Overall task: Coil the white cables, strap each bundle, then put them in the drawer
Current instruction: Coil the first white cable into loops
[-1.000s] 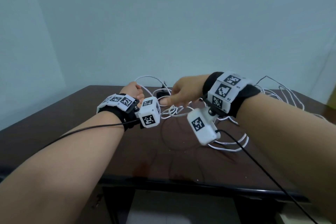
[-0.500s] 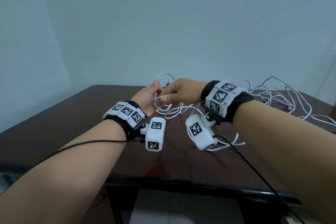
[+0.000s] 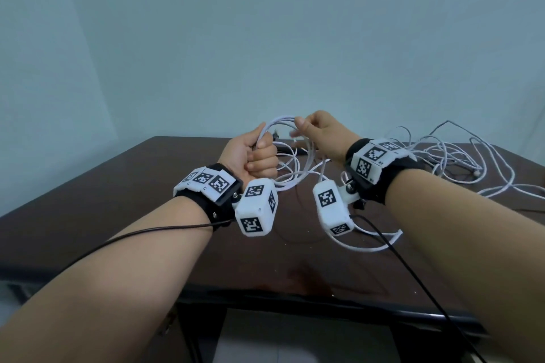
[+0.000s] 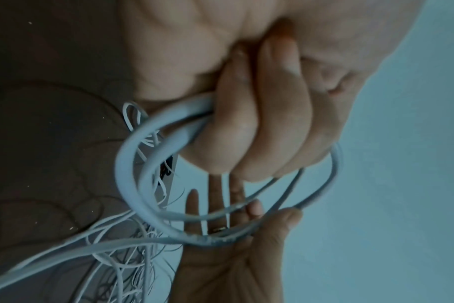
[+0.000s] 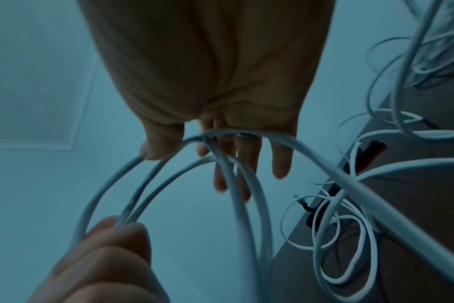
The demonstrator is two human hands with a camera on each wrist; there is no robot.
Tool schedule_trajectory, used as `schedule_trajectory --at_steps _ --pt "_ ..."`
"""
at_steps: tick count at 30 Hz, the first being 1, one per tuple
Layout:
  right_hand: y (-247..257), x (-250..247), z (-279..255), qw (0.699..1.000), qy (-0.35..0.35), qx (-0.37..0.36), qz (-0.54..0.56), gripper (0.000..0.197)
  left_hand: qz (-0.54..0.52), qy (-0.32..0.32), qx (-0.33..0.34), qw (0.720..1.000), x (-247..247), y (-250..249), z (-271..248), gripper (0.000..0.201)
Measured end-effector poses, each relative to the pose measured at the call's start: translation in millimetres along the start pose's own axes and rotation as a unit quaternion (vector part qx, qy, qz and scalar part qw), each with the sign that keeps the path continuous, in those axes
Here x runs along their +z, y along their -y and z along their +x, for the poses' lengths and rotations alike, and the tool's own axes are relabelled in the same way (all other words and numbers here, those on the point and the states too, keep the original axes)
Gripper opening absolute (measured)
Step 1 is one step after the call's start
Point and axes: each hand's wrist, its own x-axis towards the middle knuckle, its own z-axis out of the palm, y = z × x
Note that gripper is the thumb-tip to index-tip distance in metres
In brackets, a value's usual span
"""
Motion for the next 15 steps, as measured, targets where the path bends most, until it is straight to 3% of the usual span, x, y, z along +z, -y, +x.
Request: schedule_trajectory --at_steps 4,8,12,15 --pt "-8.4 0.3 1.4 0.998 0.012 0.031 0.058 0.030 0.019 -0.030 -0.017 0.999 3.3 0.8 4.6 0.060" --pt "-9.2 6.6 5.8 0.995 -0.027 0.066 0.076 0.042 0.086 -0.096 0.025 0.991 4.0 7.9 12.7 0.044" --pt "-9.2 7.2 3.5 0.996 -0.013 0.080 -0.034 0.043 0.121 -0.125 0.032 0.984 -0.4 11.7 15.4 0.043" --pt "-8.3 1.7 -1.3 0.987 0.023 0.097 -0.127 0.059 0.074 -0.165 0.049 0.982 -5.7 6.6 15.9 0.046"
